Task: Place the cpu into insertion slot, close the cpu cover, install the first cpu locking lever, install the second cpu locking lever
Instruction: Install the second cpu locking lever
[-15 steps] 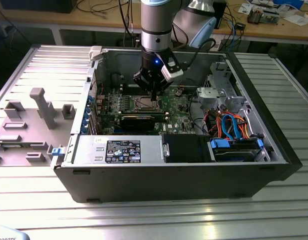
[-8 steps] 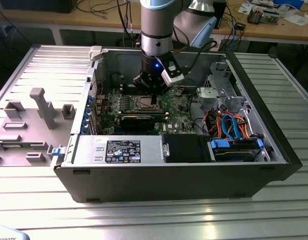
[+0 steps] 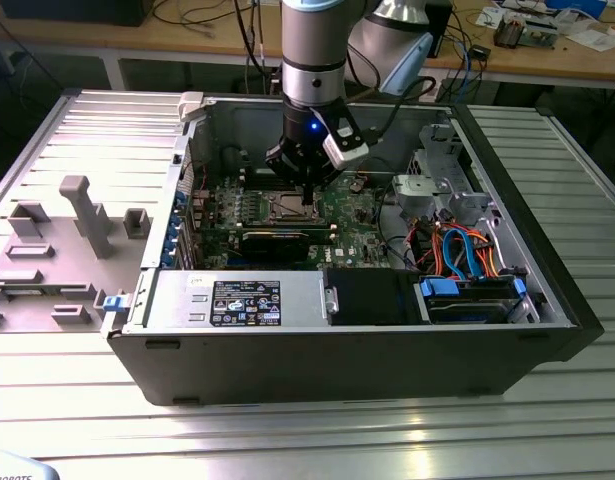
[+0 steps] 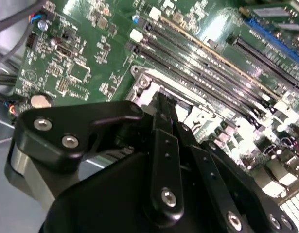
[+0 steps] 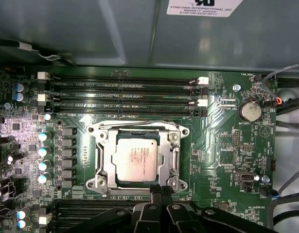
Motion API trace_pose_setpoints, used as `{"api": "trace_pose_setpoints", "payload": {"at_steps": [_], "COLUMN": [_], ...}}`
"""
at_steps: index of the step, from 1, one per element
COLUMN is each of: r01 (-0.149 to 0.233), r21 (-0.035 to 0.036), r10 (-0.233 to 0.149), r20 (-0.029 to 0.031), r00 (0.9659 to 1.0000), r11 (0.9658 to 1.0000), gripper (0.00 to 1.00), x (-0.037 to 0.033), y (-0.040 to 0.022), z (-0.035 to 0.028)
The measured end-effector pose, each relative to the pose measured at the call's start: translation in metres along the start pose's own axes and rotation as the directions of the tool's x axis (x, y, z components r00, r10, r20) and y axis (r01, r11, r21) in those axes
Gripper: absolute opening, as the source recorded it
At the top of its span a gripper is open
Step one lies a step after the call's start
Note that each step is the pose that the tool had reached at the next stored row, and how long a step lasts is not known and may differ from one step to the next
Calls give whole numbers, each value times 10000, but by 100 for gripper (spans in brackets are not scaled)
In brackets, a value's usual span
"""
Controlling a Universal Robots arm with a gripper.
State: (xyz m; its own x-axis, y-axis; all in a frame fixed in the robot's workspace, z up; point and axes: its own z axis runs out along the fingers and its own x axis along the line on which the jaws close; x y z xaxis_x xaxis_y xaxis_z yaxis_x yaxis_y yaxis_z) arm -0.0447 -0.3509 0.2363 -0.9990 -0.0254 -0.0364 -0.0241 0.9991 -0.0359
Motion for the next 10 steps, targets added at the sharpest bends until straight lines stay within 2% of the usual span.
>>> {"api": "trace_pose_setpoints", "payload": {"at_steps": [6, 8, 10], "r01": [-1, 1, 2], "r21": [-1, 11, 10], "r10": [1, -1, -2], "r20": [-2, -22, -55], "r00": [10000, 10000, 10000], "r11": [10000, 10000, 10000], "gripper": [11, 11, 11], "x": [8, 9, 9], "y": [0, -7, -42], "z": [0, 4, 6]}}
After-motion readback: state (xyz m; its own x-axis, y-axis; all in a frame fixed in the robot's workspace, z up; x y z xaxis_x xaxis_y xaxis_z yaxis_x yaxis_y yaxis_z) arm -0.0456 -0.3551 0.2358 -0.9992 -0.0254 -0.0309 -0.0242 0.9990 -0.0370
